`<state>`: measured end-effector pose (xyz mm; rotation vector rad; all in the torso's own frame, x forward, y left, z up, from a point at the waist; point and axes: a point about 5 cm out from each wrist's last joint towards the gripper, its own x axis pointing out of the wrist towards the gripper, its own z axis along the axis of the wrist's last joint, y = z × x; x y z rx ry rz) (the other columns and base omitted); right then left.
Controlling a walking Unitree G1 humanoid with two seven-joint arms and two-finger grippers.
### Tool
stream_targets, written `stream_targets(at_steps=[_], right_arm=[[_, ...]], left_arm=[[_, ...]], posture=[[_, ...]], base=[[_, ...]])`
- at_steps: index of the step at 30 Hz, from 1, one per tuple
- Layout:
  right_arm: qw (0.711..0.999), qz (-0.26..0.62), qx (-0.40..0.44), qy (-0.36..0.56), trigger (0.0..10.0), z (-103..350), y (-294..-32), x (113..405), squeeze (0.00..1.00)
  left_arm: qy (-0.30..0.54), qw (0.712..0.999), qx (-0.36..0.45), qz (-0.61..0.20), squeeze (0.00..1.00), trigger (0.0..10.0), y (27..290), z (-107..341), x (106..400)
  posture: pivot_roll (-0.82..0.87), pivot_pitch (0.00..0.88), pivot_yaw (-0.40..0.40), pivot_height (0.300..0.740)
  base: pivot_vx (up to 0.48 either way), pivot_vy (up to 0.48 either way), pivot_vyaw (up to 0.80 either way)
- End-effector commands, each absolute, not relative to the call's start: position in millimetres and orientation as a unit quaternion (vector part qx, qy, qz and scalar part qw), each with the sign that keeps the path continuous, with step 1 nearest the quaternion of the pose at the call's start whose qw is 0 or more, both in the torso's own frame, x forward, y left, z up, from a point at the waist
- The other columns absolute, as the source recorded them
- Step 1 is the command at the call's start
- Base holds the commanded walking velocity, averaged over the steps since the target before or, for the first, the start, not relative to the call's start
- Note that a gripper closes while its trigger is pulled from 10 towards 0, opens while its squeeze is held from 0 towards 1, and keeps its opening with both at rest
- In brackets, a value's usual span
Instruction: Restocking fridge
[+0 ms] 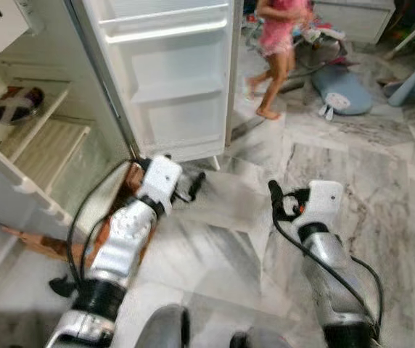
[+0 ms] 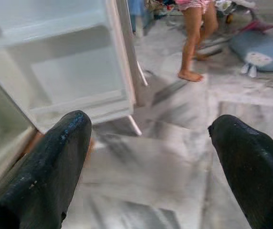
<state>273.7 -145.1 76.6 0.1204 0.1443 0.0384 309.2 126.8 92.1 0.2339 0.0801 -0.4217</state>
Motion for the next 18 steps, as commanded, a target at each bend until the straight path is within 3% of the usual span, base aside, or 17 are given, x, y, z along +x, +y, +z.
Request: stream_targets(at_steps=[1, 5, 10, 18], right_arm=[[0.996, 0.005, 0.053, 0.073, 10.0, 75, -155, 272, 0.0], [0.996, 0.005, 0.053, 0.073, 10.0, 75, -155, 272, 0.0], [0.998, 0.024, 0.04, 0.035, 10.0, 94, -146, 290, 0.0], [0.998, 0.025, 0.041, 0.032, 10.0, 94, -145, 290, 0.0]], left_arm=[[0.03, 0.969, 0.11, -0.22, 0.0, 10.0, 119, 95, 309], [0.03, 0.969, 0.11, -0.22, 0.0, 10.0, 119, 95, 309], [0.029, 0.974, 0.092, -0.204, 0.0, 10.0, 118, 91, 304], [0.031, 0.972, 0.083, -0.215, 0.0, 10.0, 111, 87, 299]], posture=[[0.1, 0.088, 0.027, 0.74], [0.1, 0.088, 0.027, 0.74], [0.07, 0.079, 0.01, 0.74], [0.07, 0.09, 0.003, 0.74]], base=[[0.416, 0.0, 0.0], [0.416, 0.0, 0.0], [0.454, 0.0, -0.8], [0.454, 0.0, -0.8]])
